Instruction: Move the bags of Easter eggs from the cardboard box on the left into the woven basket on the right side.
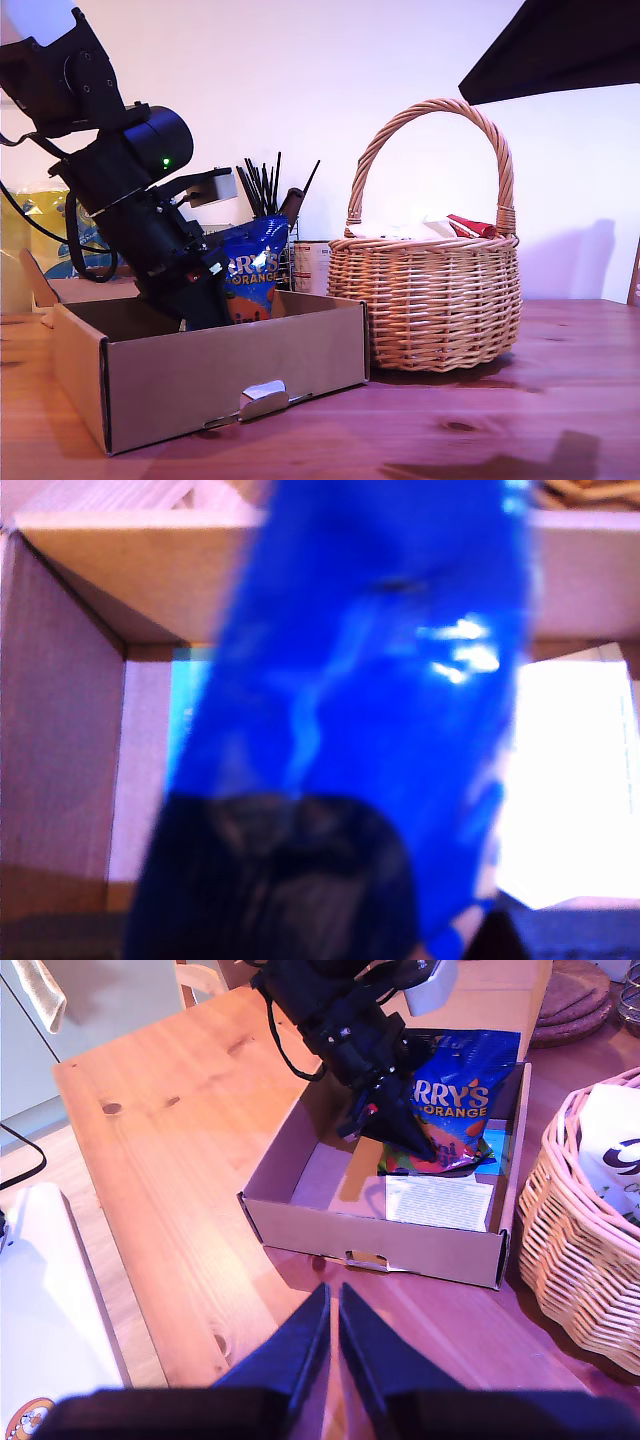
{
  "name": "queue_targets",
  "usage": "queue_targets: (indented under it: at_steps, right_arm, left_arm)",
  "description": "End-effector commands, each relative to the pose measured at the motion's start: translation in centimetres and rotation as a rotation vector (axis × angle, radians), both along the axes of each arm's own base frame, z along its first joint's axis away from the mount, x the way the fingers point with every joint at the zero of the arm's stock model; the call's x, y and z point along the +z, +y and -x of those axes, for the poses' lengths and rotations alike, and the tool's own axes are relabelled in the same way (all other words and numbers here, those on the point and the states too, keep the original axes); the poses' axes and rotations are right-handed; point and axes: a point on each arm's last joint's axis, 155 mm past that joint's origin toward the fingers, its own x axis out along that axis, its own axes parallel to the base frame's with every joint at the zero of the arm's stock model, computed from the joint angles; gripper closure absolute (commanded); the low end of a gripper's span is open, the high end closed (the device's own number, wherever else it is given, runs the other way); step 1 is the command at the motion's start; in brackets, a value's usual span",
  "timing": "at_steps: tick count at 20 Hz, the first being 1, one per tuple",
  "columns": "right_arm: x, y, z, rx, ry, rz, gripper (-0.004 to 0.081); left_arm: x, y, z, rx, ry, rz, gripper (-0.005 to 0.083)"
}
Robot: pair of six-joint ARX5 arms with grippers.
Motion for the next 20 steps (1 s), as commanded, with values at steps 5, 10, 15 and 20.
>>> queue_targets:
  at_steps: [5, 10, 15, 20]
  right_arm:
    - [0.9, 0.1, -0.2, -0.001, -0.023, -0.012, 0.0782]
    - [0.9, 0.1, -0.2, -0.001, -0.023, -0.013, 0.0782]
    - [0.9, 0.1, -0.2, -0.001, -0.023, -0.013, 0.0782]
    - [0.9, 0.1, -0.2, 0.0, -0.023, -0.013, 0.0782]
  left_arm:
    - [6.7, -1.5, 0.5, -0.013, -0.059, 0.131, 0.0653]
    - [13.0, -3.4, 2.1, 0.029, -0.02, 0.344, 0.0652]
    - [15.9, -7.8, 4.3, 0.017, 0.122, 0.553, 0.0652]
    - [18.4, -12.9, 5.1, 0.008, 0.135, 0.69, 0.0652]
